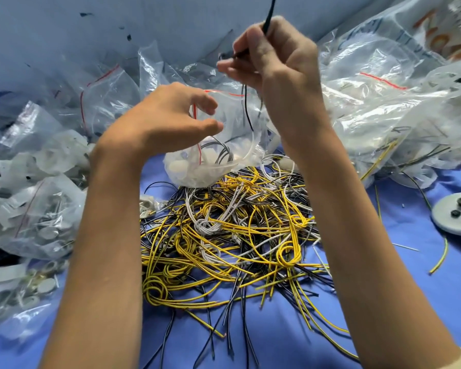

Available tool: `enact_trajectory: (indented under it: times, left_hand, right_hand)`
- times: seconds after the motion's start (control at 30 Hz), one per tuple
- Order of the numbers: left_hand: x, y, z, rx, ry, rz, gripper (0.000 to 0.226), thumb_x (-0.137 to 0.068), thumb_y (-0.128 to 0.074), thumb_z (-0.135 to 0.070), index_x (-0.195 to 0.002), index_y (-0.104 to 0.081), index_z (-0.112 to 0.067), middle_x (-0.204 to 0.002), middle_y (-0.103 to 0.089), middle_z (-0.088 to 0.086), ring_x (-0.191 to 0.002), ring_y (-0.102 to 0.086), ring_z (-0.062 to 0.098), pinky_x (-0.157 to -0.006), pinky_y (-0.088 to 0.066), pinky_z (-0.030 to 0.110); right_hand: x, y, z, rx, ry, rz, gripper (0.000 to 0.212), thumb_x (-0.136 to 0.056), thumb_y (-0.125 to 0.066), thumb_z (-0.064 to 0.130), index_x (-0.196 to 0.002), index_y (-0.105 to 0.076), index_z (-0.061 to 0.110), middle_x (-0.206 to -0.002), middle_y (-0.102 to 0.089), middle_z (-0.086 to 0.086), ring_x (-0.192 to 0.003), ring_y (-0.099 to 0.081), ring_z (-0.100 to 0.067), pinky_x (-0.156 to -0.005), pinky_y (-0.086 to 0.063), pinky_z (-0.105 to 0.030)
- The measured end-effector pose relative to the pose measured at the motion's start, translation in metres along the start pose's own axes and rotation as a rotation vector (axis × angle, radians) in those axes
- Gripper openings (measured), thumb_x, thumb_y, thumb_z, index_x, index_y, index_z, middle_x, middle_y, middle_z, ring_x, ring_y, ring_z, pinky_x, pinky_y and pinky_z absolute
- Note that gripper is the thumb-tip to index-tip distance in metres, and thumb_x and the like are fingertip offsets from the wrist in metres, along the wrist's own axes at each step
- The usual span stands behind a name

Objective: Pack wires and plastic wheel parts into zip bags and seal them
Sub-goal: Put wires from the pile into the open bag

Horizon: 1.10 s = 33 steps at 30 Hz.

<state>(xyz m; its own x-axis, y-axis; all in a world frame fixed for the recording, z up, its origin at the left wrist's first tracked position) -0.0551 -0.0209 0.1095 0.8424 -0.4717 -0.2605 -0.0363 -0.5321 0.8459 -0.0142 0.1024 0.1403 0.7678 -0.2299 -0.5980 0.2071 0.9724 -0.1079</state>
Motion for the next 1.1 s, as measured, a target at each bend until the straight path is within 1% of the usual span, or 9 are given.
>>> enact_trajectory:
  times: [0.1, 0.23, 0.4, 0.53, 0.63, 0.73, 0.9, 1.03, 1.1]
  left_hand:
    - [-0.001, 0.001, 0.0, -0.011, 0.029, -0.008, 0.03, -0.088, -0.062, -0.035, -0.113, -0.066, -0.021, -0.098, -0.053, -0.015, -0.063, -0.05, 0.013, -0.05, -0.029, 0.009]
    - [-0.001, 0.002, 0.0, -0.003, 0.027, -0.019, 0.028, -0.089, -0.062, -0.032, -0.113, -0.067, -0.019, -0.082, -0.06, -0.005, -0.056, -0.045, 0.012, -0.055, -0.032, 0.026]
    - [0.001, 0.002, -0.003, 0.014, -0.012, -0.019, 0.029, -0.085, -0.059, -0.007, -0.11, -0.067, -0.018, -0.044, -0.049, -0.02, -0.041, -0.044, -0.01, -0.044, -0.03, 0.003]
    - [0.001, 0.004, -0.002, -0.007, 0.006, -0.047, 0.036, -0.081, -0.055, -0.001, -0.113, -0.065, -0.017, -0.061, -0.041, -0.018, -0.042, -0.044, -0.005, -0.044, -0.03, 0.004]
    - [-0.001, 0.003, -0.003, -0.012, -0.001, -0.04, 0.037, -0.082, -0.056, -0.002, -0.113, -0.064, -0.019, -0.062, -0.042, -0.019, -0.047, -0.043, 0.0, -0.046, -0.032, 0.004]
    - [-0.001, 0.001, -0.007, -0.014, -0.023, -0.026, 0.037, -0.081, -0.056, -0.001, -0.112, -0.064, -0.019, -0.059, -0.04, -0.019, -0.044, -0.044, -0.004, -0.048, -0.032, 0.004]
    - [0.0, 0.001, -0.006, -0.005, -0.029, -0.019, 0.042, -0.08, -0.055, 0.0, -0.116, -0.063, -0.02, -0.064, -0.045, -0.022, -0.045, -0.043, -0.007, -0.048, -0.031, 0.002]
    - [-0.002, 0.0, -0.003, -0.005, -0.018, -0.008, 0.043, -0.081, -0.053, -0.003, -0.12, -0.061, -0.02, -0.092, -0.059, -0.014, -0.05, -0.044, -0.004, -0.055, -0.033, 0.005]
    - [-0.002, 0.0, -0.003, 0.003, -0.011, -0.011, 0.041, -0.082, -0.052, -0.003, -0.119, -0.062, -0.019, -0.083, -0.055, -0.017, -0.048, -0.044, -0.007, -0.053, -0.031, 0.003]
  right_hand:
    - [0.001, 0.0, -0.016, 0.026, -0.145, 0.052, 0.023, -0.097, -0.045, 0.001, -0.077, -0.054, 0.006, -0.074, -0.057, -0.009, -0.068, -0.068, -0.022, -0.063, -0.053, -0.023]
    - [0.003, -0.001, -0.028, -0.021, -0.263, 0.135, 0.021, -0.097, -0.04, -0.005, -0.084, -0.05, 0.008, -0.077, -0.055, -0.011, -0.068, -0.066, -0.025, -0.067, -0.057, -0.026]
    - [0.016, -0.011, -0.057, 0.161, -0.447, 0.284, 0.028, -0.085, -0.046, -0.019, -0.073, -0.053, 0.005, -0.075, -0.058, -0.012, -0.068, -0.064, -0.021, -0.069, -0.06, -0.03]
    - [0.029, -0.016, -0.076, 0.748, -0.428, 0.543, 0.023, -0.082, -0.052, -0.006, -0.083, -0.067, 0.011, -0.085, -0.069, -0.008, -0.086, -0.067, -0.021, -0.085, -0.055, -0.04]
    - [0.04, -0.028, -0.078, 0.998, -0.34, 0.733, 0.016, -0.084, -0.052, 0.01, -0.091, -0.066, 0.011, -0.086, -0.066, -0.001, -0.08, -0.058, -0.018, -0.072, -0.049, -0.033]
    - [0.051, -0.041, -0.078, 1.02, -0.316, 0.87, 0.016, -0.09, -0.047, 0.02, -0.079, -0.054, 0.011, -0.075, -0.052, -0.002, -0.07, -0.042, -0.016, -0.063, -0.034, -0.032]
    - [0.051, -0.042, -0.078, 0.963, -0.31, 0.88, 0.028, -0.093, -0.052, 0.029, -0.066, -0.044, 0.027, -0.067, -0.048, 0.011, -0.062, -0.042, -0.005, -0.058, -0.034, -0.027]
    - [0.044, -0.039, -0.068, 0.867, -0.264, 0.828, 0.005, -0.085, -0.066, 0.023, -0.087, -0.062, 0.023, -0.085, -0.064, 0.01, -0.072, -0.055, -0.006, -0.068, -0.044, -0.021]
    - [0.036, -0.033, -0.059, 0.808, -0.241, 0.744, 0.019, -0.08, -0.073, 0.02, -0.097, -0.068, 0.015, -0.095, -0.07, 0.002, -0.079, -0.062, -0.01, -0.077, -0.048, -0.025]
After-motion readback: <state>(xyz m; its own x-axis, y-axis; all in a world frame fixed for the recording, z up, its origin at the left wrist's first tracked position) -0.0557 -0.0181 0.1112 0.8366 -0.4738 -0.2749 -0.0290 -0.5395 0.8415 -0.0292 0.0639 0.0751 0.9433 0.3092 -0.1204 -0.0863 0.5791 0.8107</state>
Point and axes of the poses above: each hand's wrist, its own x-axis away from the middle knuckle, its own y-axis out of the back of the hand, z = x × y, the point moved 9 cm from there along -x, towards the middle knuckle
